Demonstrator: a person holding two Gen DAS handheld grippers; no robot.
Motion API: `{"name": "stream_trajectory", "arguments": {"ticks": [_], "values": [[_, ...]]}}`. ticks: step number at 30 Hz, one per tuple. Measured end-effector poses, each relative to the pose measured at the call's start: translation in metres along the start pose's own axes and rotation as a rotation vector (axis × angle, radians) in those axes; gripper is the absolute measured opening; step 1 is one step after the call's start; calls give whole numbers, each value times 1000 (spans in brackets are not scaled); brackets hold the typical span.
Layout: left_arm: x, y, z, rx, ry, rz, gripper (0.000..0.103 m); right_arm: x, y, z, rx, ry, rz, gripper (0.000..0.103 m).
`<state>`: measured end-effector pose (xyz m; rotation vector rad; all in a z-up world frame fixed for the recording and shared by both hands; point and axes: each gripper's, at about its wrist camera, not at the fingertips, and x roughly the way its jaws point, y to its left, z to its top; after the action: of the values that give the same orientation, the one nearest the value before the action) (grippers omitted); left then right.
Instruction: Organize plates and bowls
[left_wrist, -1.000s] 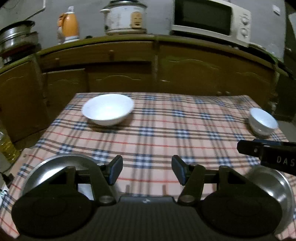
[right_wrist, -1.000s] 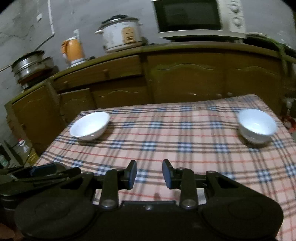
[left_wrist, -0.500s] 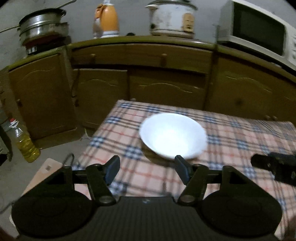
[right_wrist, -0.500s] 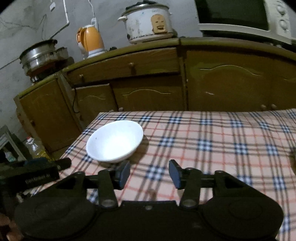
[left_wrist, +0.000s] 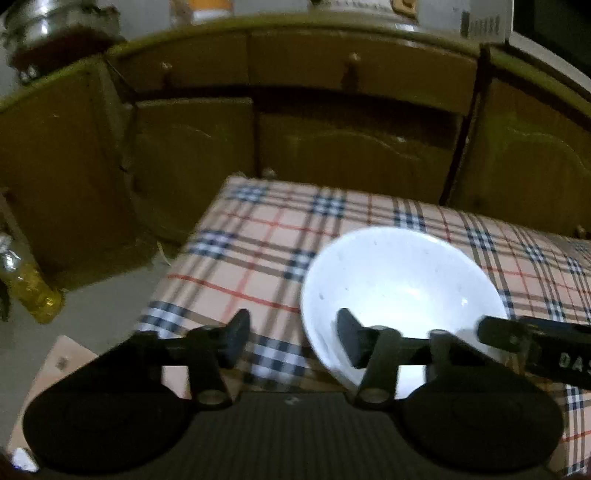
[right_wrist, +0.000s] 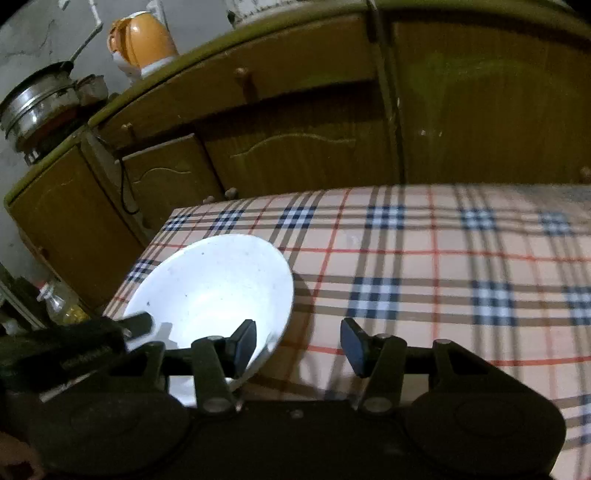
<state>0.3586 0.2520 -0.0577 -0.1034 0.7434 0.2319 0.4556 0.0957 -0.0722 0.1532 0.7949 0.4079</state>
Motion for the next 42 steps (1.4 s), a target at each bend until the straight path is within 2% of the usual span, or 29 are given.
{"name": "stream_trajectory", "arguments": {"ticks": [2,4,5,6,8,13,22,31,42], "values": [[8,0,0,-11,15,-14,37,10,0,0,2,10,5,61],[11,0,0,-24,15,-48,26,17,-2,0,20,27,36,46],[10,-2,1,-20,14,-55,21,18,-2,0,25,32,56,31],[8,-5,1,-12,5,-50,20,18,0,0,20,27,73,21],[5,-7,-1,-5,10,-57,19,13,6,-1,-6,23,37,22],[-19,-13,-7,-24,0,-80,19,-19,4,-5,-18,-10,33,21],[-111,-54,-18,27,-94,-97,19,-126,-6,-15,-44,-114,5,22],[-194,-102,-47,79,-149,-115,21,-233,-23,-45,-62,-192,-37,22],[-248,-141,-89,128,-179,-174,21,-322,-52,-97,-43,-258,-90,22]]}}
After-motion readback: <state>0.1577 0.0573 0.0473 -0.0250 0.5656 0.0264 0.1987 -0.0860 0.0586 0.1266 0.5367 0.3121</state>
